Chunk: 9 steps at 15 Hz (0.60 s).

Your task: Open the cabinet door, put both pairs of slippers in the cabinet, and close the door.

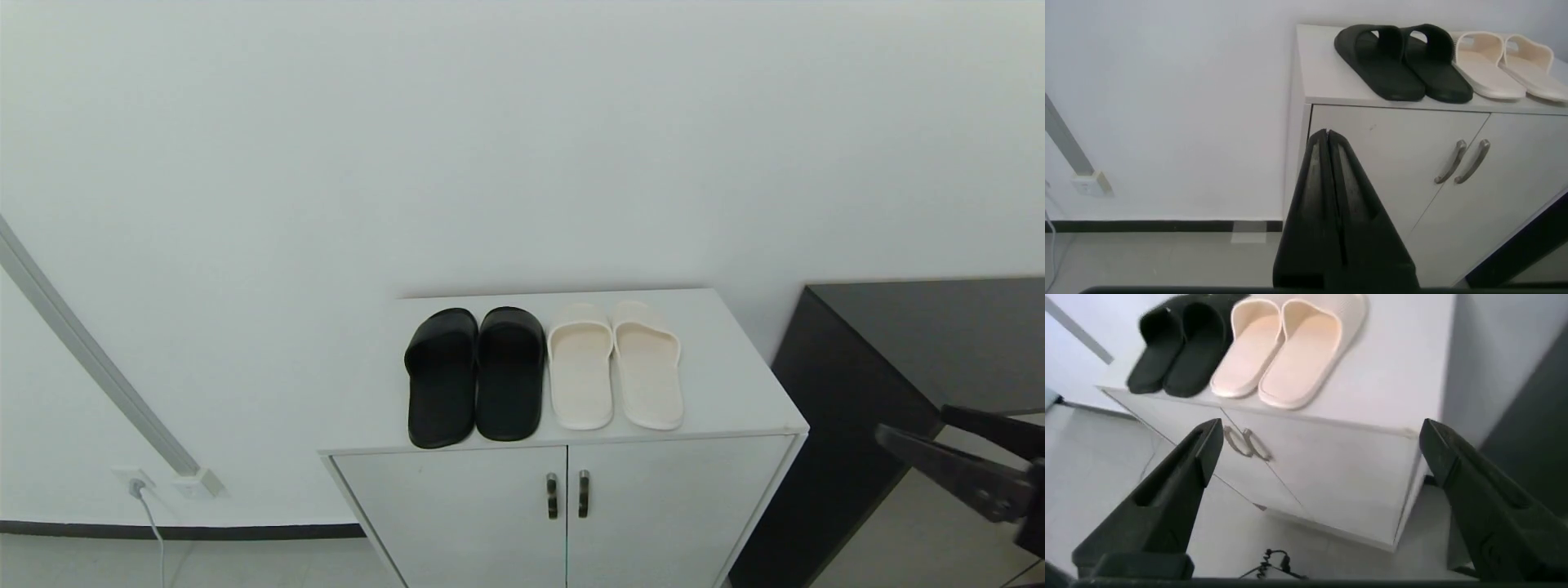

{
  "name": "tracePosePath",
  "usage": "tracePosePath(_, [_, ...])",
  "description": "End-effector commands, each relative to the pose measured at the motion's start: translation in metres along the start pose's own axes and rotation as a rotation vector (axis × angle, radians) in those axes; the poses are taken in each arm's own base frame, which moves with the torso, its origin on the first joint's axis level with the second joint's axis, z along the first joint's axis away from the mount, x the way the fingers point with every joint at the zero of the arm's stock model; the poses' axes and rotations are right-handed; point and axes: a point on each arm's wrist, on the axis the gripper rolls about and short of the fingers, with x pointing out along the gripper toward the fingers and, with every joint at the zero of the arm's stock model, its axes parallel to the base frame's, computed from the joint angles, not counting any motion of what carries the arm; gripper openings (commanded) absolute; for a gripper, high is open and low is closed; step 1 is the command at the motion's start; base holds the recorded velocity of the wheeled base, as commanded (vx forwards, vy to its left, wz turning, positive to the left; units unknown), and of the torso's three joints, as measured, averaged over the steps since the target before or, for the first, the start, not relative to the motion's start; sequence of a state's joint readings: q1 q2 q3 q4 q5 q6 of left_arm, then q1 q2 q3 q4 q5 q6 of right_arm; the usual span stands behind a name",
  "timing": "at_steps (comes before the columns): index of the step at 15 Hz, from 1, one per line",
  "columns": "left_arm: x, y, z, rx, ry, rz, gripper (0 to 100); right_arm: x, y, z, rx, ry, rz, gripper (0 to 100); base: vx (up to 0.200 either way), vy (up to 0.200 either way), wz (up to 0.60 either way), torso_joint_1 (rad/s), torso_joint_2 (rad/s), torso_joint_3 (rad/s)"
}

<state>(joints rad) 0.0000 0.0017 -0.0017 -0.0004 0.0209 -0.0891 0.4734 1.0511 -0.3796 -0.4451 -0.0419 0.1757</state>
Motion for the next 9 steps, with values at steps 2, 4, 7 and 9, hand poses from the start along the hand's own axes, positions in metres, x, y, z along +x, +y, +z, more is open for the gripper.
tracePosePath(2, [0.0,0.0,0.0,-0.001,-0.001,0.001,0,0.107,0.063,-0.005,-0.025,0.049,-0.019,100,0.0,0.0,0.0,0.0,0.0,0.0])
tracePosePath(4, [0.0,0.0,0.0,-0.001,0.0,0.001,0,0.136,0.08,-0.004,-0.017,0.038,-0.069,100,0.0,0.0,0.0,0.0,0.0,0.0])
tracePosePath(7, [0.0,0.0,0.0,-0.001,-0.001,0.001,0,0.171,0.095,-0.005,-0.014,0.014,-0.161,100,0.0,0.0,0.0,0.0,0.0,0.0])
tracePosePath(9, [0.0,0.0,0.0,0.0,-0.001,-0.001,0,0.19,0.105,-0.006,-0.018,-0.003,-0.203,100,0.0,0.0,0.0,0.0,0.0,0.0])
